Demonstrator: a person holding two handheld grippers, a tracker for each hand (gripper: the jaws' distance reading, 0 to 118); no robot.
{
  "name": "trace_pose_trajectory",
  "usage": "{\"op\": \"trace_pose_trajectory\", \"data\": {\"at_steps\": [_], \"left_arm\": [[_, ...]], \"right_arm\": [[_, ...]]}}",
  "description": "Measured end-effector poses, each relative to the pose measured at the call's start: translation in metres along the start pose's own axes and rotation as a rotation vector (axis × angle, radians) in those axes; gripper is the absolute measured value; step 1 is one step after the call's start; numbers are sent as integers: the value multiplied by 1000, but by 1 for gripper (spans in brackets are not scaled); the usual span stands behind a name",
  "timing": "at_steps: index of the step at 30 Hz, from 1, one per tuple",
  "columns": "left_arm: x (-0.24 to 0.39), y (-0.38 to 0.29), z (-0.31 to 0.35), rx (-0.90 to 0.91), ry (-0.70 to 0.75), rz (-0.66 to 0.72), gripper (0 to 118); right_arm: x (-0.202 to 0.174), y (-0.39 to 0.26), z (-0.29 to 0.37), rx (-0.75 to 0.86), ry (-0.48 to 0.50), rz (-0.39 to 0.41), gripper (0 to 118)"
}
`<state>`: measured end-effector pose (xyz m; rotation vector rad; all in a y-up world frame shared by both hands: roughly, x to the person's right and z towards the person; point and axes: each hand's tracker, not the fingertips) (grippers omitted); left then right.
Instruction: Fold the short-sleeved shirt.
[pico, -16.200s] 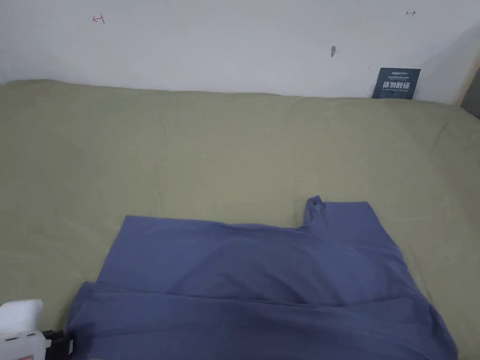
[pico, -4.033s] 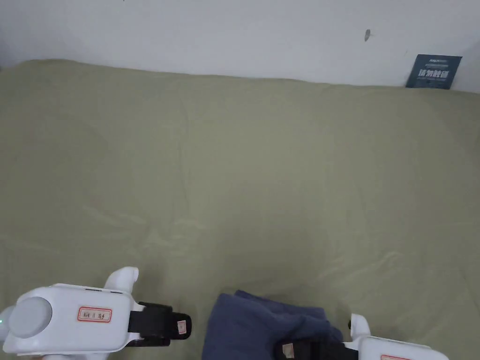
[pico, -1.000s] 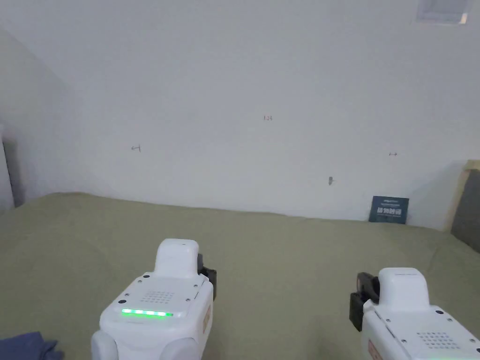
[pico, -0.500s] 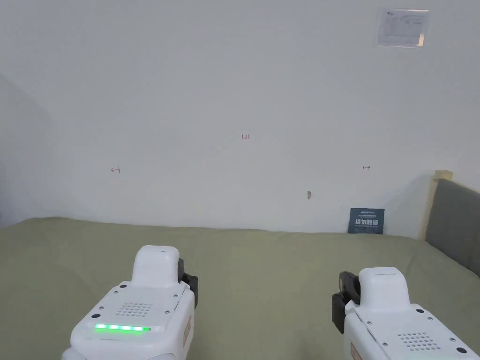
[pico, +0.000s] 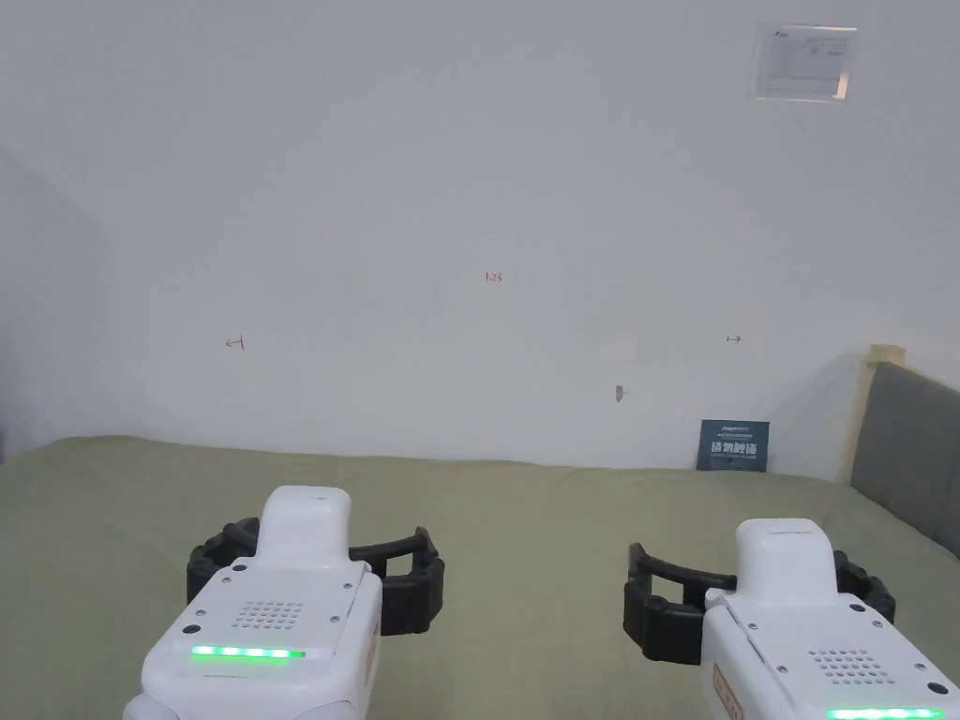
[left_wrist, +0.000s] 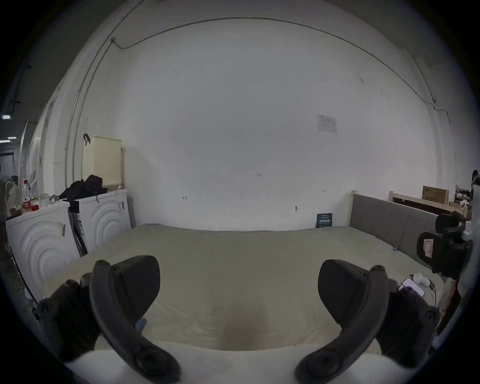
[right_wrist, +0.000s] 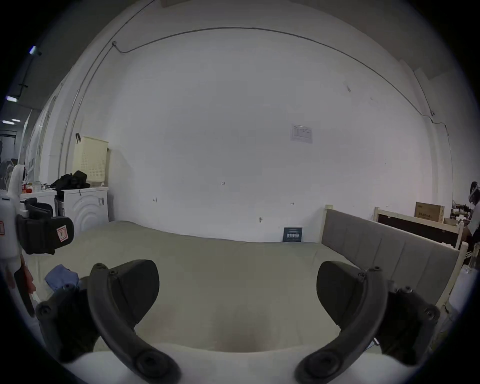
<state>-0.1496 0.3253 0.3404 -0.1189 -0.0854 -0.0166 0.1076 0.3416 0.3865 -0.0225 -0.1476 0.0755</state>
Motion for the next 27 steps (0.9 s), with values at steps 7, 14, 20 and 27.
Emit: {"op": "trace_pose_trajectory", "data": {"at_steps": [7,14,20,27], "left_arm": [[7,0,9,1,-1,-3,118],[9,-1,15,-2,-10,2,118],[14,-2,16,-8,-8,-14,118],[16,1,17,-16,-19,-13,118]], "right_arm": [[3,-1,-1,-5,5,-11,118],[2,-1,-1,-6,17,-4,118],[1,-4,-3,7,31,-1,118],[8,-1,-4,-8,103,-58,118]]}}
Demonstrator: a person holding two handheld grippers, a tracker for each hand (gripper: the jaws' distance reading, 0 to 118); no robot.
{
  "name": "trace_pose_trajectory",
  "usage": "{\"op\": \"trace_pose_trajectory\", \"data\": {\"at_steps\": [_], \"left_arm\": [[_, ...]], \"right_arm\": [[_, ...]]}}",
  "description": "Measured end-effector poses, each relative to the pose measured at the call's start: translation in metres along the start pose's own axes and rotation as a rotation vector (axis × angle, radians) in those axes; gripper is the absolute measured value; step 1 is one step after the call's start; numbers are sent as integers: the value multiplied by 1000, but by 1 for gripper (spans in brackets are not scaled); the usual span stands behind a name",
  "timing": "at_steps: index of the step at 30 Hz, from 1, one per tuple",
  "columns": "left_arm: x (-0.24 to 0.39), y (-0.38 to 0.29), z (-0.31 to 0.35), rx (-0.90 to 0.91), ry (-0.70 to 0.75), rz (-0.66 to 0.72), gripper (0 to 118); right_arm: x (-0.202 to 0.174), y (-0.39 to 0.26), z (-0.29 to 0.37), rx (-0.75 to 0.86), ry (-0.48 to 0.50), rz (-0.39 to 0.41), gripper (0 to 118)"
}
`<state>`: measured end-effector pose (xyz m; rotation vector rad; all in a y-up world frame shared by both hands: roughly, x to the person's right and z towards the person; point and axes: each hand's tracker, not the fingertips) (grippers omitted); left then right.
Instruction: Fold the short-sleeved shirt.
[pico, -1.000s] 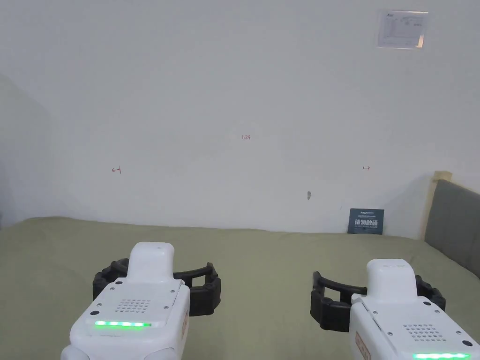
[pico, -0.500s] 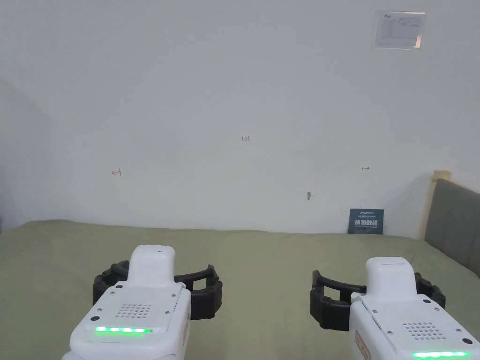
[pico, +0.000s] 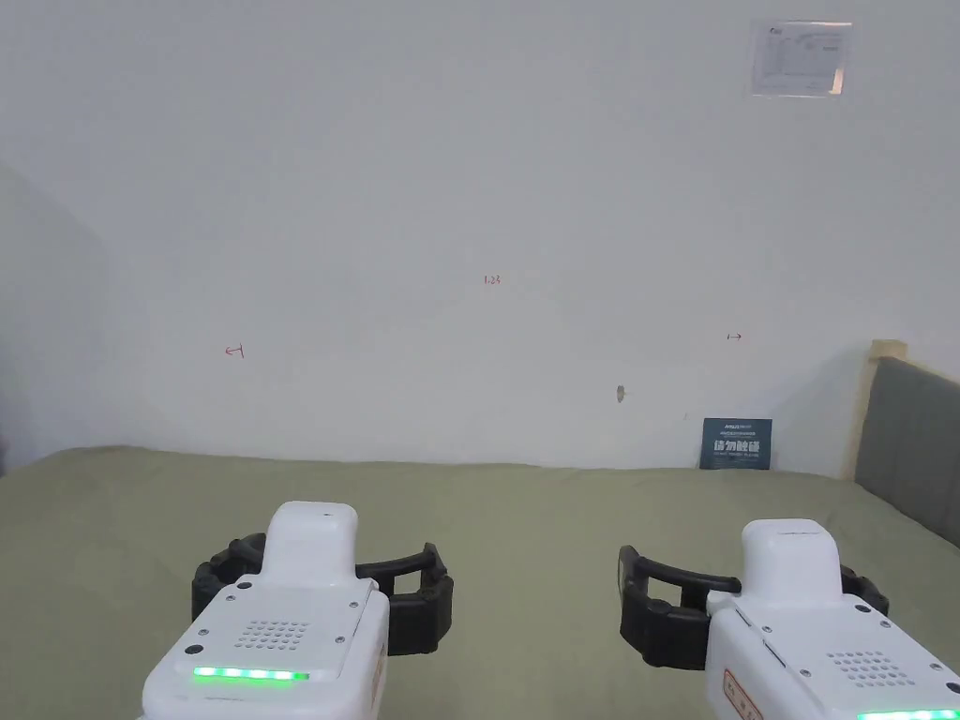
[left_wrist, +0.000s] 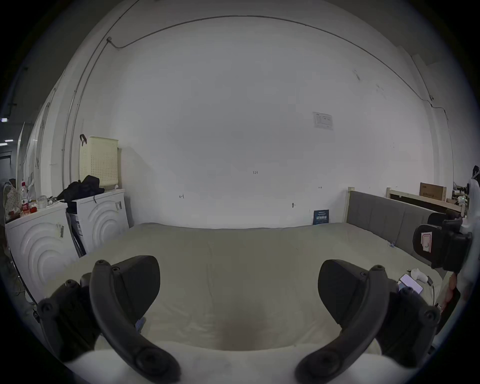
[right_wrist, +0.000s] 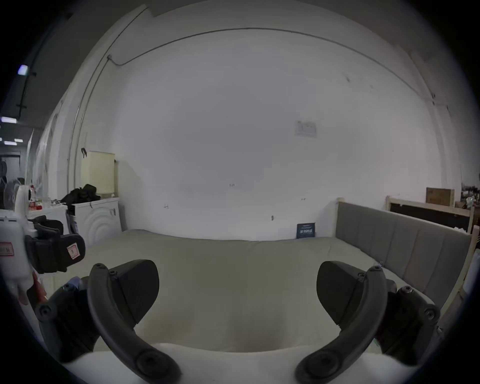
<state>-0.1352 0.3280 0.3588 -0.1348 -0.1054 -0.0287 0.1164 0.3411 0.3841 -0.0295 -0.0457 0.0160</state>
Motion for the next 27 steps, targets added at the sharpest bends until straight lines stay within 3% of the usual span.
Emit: {"op": "trace_pose_trajectory", "data": {"at_steps": [9,11,15,19,23,27], "left_arm": [[1,4,-1,0,4,4,118],[-3,4,-4,-13,2,11,118],[-3,2,-4,-21,0,5,118],[-3,3,-4,-25,-5,0,118],[-4,4,-4,-21,-7,13,118],[-4,5,-3,-28,-12,8,118]], "right_arm": [[-13,2,-4,-54,-53,65,118],[-13,2,-4,-52,-92,58,118],[-5,3,-5,-47,-62,18,118],[-7,6,-6,-65,-76,69,118],[-7,6,-5,-76,-62,47,118],[-13,8,-5,-89,-122,37,118]]}}
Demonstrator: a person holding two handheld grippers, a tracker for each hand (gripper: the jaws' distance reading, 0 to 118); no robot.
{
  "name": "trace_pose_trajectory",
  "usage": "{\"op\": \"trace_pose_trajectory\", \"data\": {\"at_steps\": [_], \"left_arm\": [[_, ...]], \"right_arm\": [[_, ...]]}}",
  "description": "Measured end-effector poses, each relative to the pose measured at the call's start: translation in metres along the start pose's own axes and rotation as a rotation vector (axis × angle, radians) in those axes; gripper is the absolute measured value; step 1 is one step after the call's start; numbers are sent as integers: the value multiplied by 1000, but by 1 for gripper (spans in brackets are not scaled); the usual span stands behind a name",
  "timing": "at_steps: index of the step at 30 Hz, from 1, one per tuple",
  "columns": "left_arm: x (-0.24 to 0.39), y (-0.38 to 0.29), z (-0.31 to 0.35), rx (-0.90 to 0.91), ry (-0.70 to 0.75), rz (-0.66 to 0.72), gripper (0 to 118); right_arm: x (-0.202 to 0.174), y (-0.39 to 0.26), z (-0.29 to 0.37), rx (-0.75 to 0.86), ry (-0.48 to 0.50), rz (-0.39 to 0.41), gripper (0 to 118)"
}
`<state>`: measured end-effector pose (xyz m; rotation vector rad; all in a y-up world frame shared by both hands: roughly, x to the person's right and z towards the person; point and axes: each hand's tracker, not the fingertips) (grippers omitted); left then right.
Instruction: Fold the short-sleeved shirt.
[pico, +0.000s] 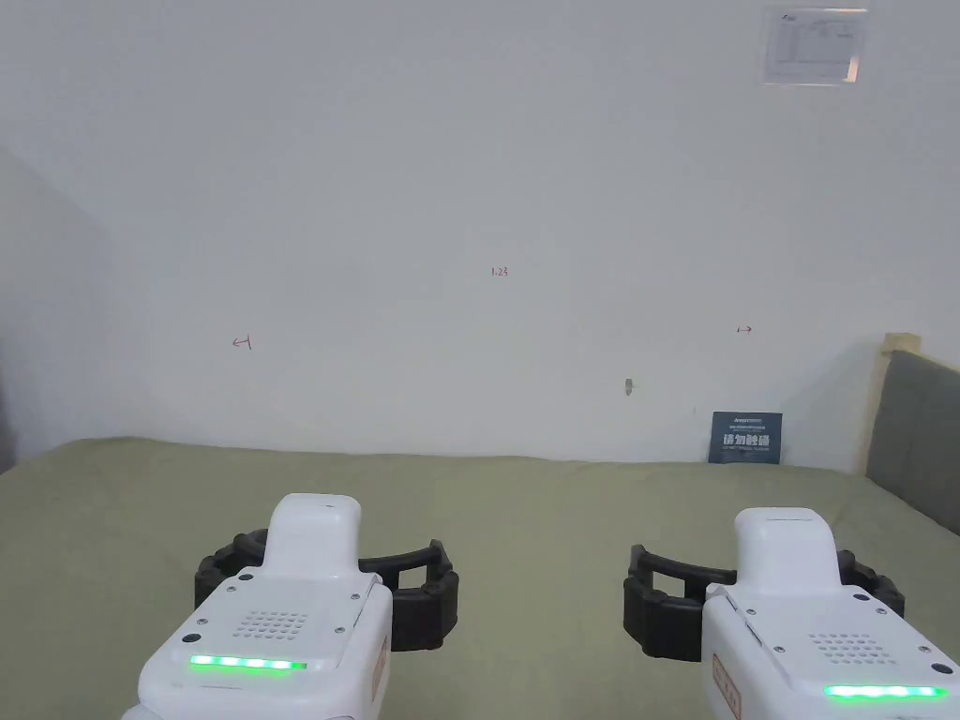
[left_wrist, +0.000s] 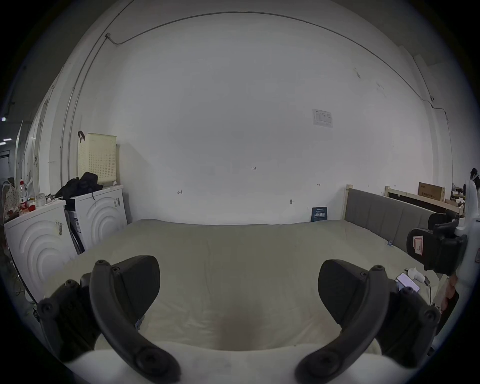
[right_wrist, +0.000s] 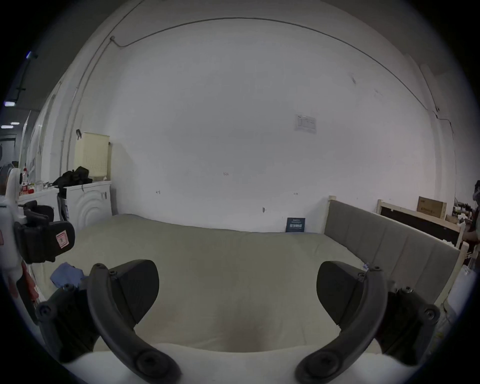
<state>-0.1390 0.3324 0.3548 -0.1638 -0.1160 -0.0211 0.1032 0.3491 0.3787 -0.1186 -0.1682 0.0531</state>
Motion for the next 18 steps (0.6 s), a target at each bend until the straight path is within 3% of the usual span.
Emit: {"op": "trace_pose_trajectory", "data": {"at_steps": [13,16,18], "left_arm": [[-3,4,3,-2,-9,12,118],[-4,5,4,-2,-10,20,118],[-4,5,5,-1,-11,19,118]], "right_arm": [[-5,-1,0,-1,19,33,118],[1,6,2,-47,69,-75,118],[2,11,0,-126,69,-89,118]]}}
